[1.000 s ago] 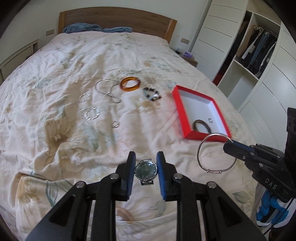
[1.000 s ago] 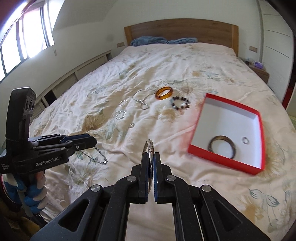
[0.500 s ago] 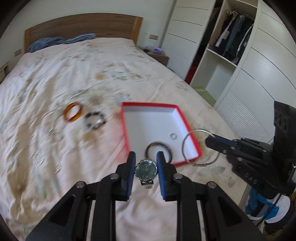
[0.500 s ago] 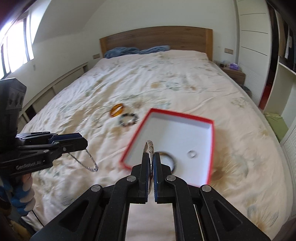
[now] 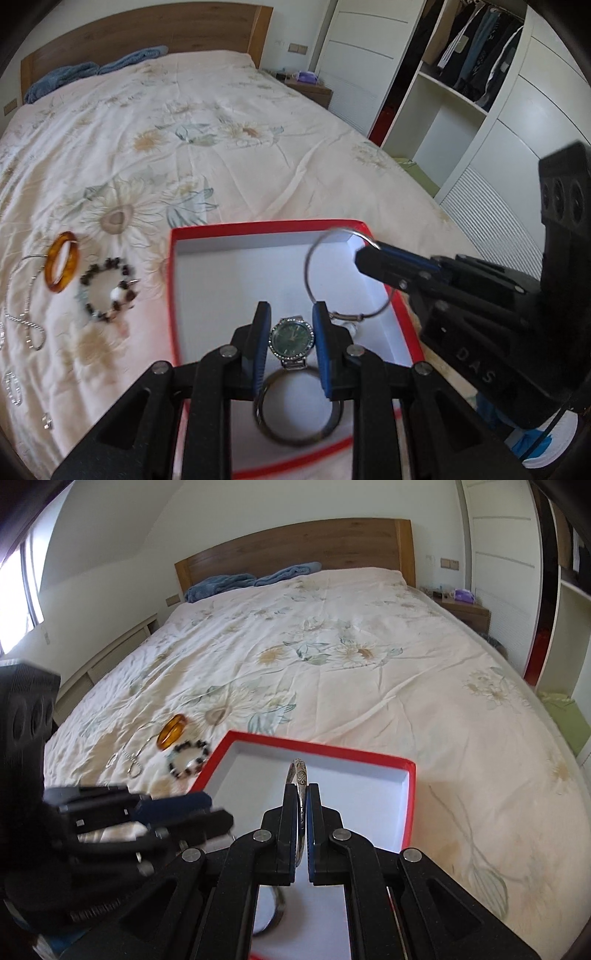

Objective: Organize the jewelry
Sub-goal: 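Carry the watch and silver bangle into the red box and release, then withdraw both grippers from the box back toward the bed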

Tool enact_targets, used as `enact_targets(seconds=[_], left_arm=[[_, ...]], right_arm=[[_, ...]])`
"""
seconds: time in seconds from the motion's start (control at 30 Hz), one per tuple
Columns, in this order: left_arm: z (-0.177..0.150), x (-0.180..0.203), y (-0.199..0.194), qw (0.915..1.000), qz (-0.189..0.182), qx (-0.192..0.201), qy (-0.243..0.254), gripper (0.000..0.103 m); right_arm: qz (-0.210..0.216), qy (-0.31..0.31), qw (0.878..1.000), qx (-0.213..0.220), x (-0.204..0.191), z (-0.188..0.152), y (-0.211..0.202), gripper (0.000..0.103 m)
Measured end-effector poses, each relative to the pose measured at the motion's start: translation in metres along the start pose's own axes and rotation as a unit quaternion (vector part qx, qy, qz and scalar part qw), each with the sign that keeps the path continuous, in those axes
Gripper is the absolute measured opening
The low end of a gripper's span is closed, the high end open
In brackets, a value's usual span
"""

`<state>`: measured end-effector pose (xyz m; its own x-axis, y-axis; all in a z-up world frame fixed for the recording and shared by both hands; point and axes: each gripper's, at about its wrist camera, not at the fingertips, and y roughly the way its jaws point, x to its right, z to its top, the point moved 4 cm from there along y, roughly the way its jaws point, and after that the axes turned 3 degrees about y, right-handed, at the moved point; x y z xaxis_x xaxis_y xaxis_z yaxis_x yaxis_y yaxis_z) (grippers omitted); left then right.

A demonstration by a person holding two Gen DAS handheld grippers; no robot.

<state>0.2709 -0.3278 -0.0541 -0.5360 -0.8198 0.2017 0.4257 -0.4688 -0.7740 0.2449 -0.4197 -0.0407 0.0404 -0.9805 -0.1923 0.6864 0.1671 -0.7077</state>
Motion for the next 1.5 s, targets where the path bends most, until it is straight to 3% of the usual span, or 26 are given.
enact_targets(seconds=[0.2,0.47,0.7,0.97,1.27,1.5], left_arm=[[-0.003,-0.003,0.033,0.9999,0.000,-0.016,-0.002,0.021],[-0.020,-0.013,0.059,0.9990,0.008,-0.041,-0.011,0.021],[-0.025,-0.015,0.064,0.9989,0.011,-0.044,-0.009,0.022],[-0.025,-0.015,0.061,0.9987,0.018,-0.047,-0.009,0.022],[-0.009,-0.009,0.020,0.9996,0.013,-0.018,-0.017,0.027],[-0.010,0.004,-0.061,0.9992,0.035,0.017,0.006,0.027]], right_arm=[[-0.005,0.023,1.000,-0.019,0.029,-0.004,0.038,0.005],[-0.032,0.035,0.998,-0.040,0.055,-0.015,0.060,0.004],[-0.054,0.005,0.995,-0.082,0.052,-0.023,0.080,0.005],[-0.078,-0.029,0.992,-0.098,0.046,-0.029,0.083,0.005],[-0.083,-0.018,0.995,-0.055,0.040,-0.011,0.025,0.015],[-0.085,-0.008,0.996,-0.006,0.020,0.000,-0.062,0.033]])
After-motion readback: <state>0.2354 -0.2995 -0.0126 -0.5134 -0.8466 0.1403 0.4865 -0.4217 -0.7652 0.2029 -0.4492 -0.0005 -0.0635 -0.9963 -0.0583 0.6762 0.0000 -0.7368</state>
